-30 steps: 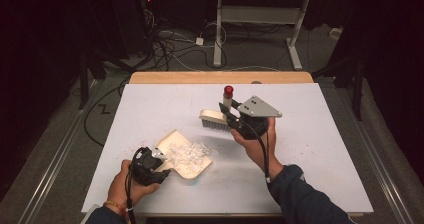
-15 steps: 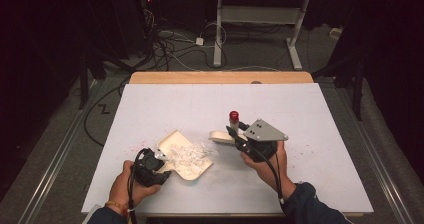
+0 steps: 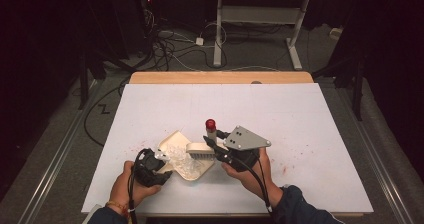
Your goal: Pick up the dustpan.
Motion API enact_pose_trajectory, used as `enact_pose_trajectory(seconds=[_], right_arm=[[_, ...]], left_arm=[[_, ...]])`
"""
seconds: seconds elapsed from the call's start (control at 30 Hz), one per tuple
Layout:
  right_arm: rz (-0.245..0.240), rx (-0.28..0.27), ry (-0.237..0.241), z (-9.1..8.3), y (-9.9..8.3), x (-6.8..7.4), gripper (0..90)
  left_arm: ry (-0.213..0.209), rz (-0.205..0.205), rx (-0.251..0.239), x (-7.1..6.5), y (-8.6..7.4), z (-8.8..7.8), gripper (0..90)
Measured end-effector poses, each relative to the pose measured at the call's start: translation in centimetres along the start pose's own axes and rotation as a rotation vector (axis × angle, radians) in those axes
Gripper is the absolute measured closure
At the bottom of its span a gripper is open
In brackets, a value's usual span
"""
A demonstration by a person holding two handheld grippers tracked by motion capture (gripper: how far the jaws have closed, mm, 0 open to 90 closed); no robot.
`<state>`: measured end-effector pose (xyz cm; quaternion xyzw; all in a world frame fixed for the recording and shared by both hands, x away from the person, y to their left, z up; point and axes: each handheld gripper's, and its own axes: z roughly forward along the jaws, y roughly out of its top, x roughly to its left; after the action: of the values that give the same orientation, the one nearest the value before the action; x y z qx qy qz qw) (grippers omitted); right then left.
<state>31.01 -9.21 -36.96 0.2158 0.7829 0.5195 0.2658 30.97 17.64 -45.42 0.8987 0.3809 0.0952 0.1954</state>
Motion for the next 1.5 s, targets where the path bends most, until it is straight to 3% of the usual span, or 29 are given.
enact_pose_trajectory(seconds=[0.23, 0.33, 0.53, 0.63, 0.73, 0.83, 1.03, 1.13, 1.3, 1.5], right_arm=[[0.015, -0.024, -0.056, -0.8, 0.5, -2.0, 70.1], [0.017, 0.003, -0.078, -1.7, -0.1, -3.4, 70.1], [0.010, 0.059, -0.073, -3.1, -1.5, -4.3, 70.1], [0.022, 0.075, -0.073, -3.4, -2.4, -4.3, 70.1], [0.046, 0.070, -0.037, -3.3, -2.7, -3.9, 70.1], [0.020, 0.068, -0.020, -3.1, -2.4, -2.8, 70.1], [0.030, 0.040, 0.051, -2.3, -1.2, -1.1, 70.1], [0.021, 0.031, 0.063, -2.0, -0.8, -0.6, 70.1], [0.026, 0.014, 0.051, -2.2, -0.5, -1.0, 70.1], [0.053, -0.016, -0.010, -2.2, 0.2, -3.3, 70.1]], left_arm=[[0.001, -0.001, 0.002, 0.0, 0.0, 0.0, 62.8], [-0.002, -0.001, 0.004, 0.0, -0.1, 0.0, 62.8], [-0.003, -0.001, 0.006, 0.0, -0.2, 0.0, 62.8], [0.003, 0.003, 0.012, 0.0, -0.1, 0.0, 62.8], [0.002, -0.001, 0.013, -0.1, -0.1, 0.0, 62.8], [0.002, 0.000, 0.012, -0.1, 0.0, 0.0, 62.7], [0.001, 0.003, 0.010, -0.1, -0.1, 0.1, 62.8], [0.001, 0.000, 0.008, -0.1, -0.2, 0.0, 62.7], [0.000, 0.002, 0.008, 0.0, -0.3, 0.0, 62.7], [0.000, 0.000, 0.012, 0.0, -0.3, 0.0, 62.8]])
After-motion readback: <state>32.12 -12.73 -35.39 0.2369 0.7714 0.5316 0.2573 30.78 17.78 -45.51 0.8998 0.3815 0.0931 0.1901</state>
